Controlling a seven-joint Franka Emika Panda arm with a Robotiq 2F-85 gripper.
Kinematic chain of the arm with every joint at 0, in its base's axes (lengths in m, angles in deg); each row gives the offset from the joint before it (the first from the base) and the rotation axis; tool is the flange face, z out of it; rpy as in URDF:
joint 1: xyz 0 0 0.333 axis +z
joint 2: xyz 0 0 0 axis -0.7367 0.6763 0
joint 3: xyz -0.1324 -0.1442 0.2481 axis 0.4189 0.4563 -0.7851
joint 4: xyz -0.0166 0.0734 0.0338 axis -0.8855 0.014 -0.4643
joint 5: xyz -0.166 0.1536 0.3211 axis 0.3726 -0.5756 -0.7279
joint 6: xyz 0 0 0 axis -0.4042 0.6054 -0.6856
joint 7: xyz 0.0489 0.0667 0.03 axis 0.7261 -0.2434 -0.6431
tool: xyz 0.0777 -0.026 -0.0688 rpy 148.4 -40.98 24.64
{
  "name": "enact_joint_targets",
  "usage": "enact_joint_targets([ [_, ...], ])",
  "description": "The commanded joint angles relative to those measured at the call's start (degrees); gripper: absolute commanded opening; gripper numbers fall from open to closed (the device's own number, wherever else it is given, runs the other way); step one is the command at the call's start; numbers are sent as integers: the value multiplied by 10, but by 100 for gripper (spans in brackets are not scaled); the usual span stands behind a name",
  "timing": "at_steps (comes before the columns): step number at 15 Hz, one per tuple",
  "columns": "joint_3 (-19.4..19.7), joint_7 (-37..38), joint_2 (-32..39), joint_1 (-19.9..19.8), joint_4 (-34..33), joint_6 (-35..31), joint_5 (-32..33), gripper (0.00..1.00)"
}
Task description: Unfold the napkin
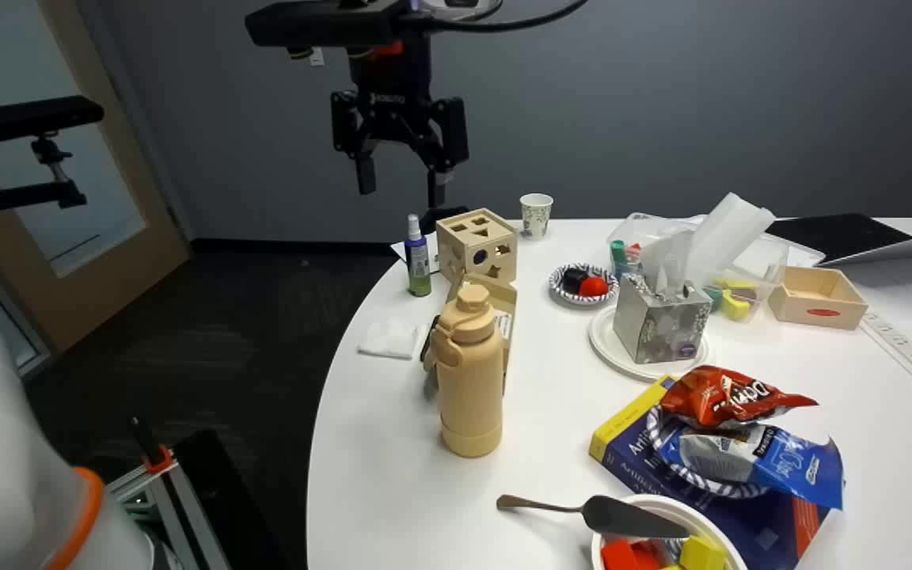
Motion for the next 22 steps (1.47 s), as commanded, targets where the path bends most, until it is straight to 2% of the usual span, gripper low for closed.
enact_joint_targets([
  [1, 1, 1, 0, 2, -1, 1, 1, 100],
  [9, 1, 1, 0, 2, -2, 1, 1, 100],
  [12, -44, 59, 5, 6, 11, -31, 23, 100],
  [15, -109, 141, 31, 15, 21, -87, 55, 100],
  [18, -176, 244, 81, 15, 20, -131, 118, 100],
  [22, -227, 364, 183, 15, -1, -151, 190, 100],
])
